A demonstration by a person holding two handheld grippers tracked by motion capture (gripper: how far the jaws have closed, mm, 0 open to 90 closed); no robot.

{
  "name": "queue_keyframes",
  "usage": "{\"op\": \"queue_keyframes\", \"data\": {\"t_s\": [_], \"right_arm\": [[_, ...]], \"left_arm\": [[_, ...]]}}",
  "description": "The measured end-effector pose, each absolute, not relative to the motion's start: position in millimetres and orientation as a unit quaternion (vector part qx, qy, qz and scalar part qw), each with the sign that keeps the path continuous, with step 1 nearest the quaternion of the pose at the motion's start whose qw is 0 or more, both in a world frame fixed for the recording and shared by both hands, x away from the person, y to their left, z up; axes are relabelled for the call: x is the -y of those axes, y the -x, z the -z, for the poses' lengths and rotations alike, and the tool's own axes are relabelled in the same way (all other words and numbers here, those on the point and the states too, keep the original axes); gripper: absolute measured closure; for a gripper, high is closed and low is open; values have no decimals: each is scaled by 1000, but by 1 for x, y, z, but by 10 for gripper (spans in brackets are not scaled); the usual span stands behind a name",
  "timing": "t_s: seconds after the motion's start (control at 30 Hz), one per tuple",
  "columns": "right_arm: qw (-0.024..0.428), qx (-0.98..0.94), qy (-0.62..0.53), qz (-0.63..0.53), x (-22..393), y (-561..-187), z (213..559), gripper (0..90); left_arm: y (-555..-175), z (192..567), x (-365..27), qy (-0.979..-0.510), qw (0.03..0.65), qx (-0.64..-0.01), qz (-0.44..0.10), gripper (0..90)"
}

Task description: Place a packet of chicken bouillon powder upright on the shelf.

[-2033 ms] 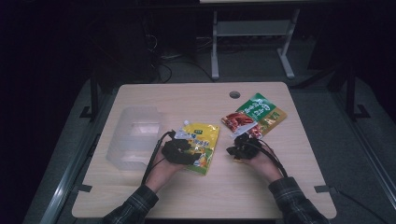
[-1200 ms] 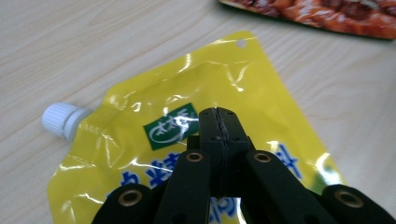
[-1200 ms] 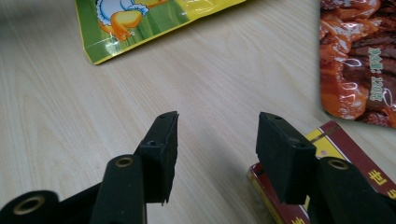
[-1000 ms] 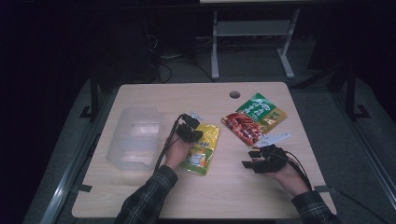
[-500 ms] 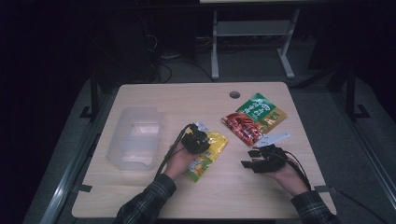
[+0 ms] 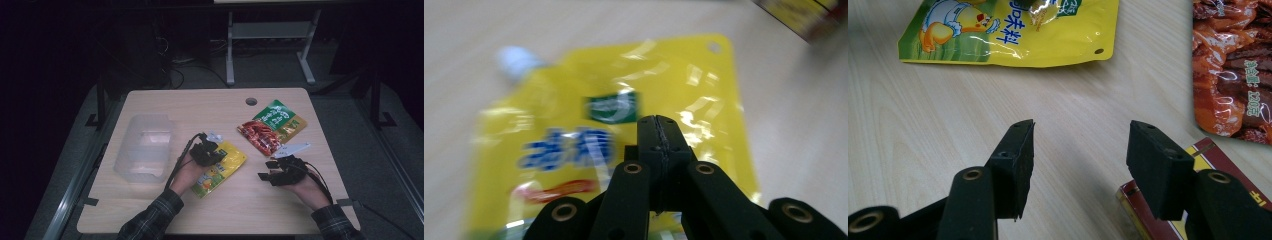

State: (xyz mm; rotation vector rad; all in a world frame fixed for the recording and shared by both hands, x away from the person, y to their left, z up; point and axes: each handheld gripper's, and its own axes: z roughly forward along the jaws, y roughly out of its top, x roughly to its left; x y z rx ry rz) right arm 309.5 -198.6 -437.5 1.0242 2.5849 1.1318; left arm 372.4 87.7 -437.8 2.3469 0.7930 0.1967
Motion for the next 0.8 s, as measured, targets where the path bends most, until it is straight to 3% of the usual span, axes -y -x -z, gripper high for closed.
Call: {"op": "queue_keyframes", "data": {"t_s": [0.07, 0.17, 0.2, 0.3, 0.33, 0.37, 0.47, 0.8], "right_arm": [[69, -859, -341, -376, 199, -309, 438, 435], [64, -858, -345, -374, 199, -309, 437, 432], [64, -858, -345, -375, 199, -308, 437, 432], [65, -858, -343, -376, 198, -307, 437, 430], [65, -858, -343, -376, 198, -307, 437, 430], [63, -858, -342, -378, 198, -307, 436, 429], [65, -859, -338, -379, 198, -306, 436, 428], [61, -862, -332, -378, 197, -306, 436, 420]], "left_arm": [[-378, 431, -96, -879, 334, -328, -89, 897], [-389, 428, -109, -870, 324, -355, -109, 707], [-393, 430, -113, -862, 325, -374, -104, 572], [-395, 433, -115, -862, 317, -381, -103, 368], [-396, 435, -115, -863, 315, -382, -101, 368], [-396, 436, -114, -865, 314, -380, -96, 261], [-397, 442, -111, -873, 301, -372, -97, 155], [-406, 456, -114, -875, 285, -384, -71, 127]]}}
